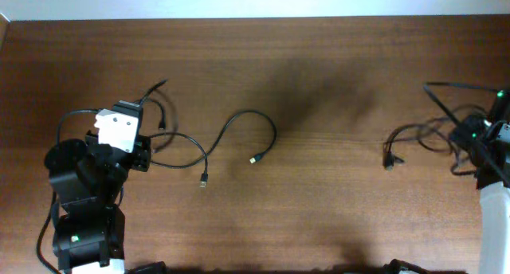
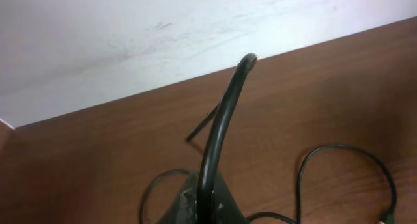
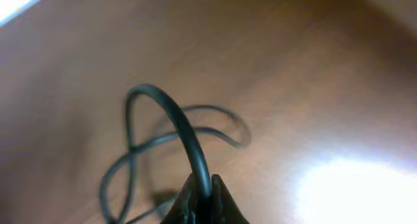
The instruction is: Untangle cables
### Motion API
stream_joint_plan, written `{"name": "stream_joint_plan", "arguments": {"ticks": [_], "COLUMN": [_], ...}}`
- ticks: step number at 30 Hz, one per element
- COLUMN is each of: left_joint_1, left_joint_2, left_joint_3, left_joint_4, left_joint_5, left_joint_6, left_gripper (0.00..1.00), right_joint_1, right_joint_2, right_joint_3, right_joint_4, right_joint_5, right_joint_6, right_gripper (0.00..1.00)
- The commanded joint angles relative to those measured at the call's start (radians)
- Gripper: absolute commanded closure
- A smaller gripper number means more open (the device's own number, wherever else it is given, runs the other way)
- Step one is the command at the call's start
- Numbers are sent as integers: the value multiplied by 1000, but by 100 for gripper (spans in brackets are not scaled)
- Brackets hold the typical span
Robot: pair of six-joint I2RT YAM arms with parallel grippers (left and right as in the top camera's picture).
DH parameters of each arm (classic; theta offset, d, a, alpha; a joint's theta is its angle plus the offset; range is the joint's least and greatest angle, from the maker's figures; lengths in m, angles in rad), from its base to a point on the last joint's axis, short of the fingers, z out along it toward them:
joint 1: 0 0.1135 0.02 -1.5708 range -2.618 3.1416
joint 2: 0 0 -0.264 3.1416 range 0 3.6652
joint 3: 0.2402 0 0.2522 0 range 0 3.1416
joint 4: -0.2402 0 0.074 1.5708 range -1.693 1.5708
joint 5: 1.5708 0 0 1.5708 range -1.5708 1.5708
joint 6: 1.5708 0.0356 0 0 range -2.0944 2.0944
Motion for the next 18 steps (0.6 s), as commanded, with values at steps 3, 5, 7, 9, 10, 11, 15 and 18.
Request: {"name": "stream_joint_plan", "arguments": {"ticks": [3, 5, 7, 9, 10, 11, 15, 18], "left_joint_1": [2, 2, 2, 2, 2, 2, 0, -153], "left_joint_2": [-3, 6, 29, 43, 43, 43, 43, 104], "left_joint_3": [5, 5, 5, 5, 5, 5, 5, 4], "left_joint_4": [-5, -5, -6, -6, -5, -6, -42, -99], "left_joint_5": [97, 113, 157, 168, 230, 364, 882, 880], "left_joint_6": [-17, -17, -17, -17, -17, -17, 64, 190], "left_gripper": [100, 100, 100, 100, 100, 96, 31, 46], "right_joint_1": [24, 113, 309, 508, 559, 582, 582, 593], "right_joint_2": [13, 13, 24, 59, 81, 105, 105, 66], "right_joint_3": [13, 13, 13, 13, 13, 13, 37, 72], "right_joint_4": [82, 38, -4, -9, -16, -14, -10, -13], "right_joint_5": [-978, -1044, -1027, -675, -536, -514, -640, -714], "right_joint_6": [-476, -592, -658, -624, -612, -612, -582, -573], "right_gripper": [96, 96, 96, 96, 96, 96, 96, 96]}}
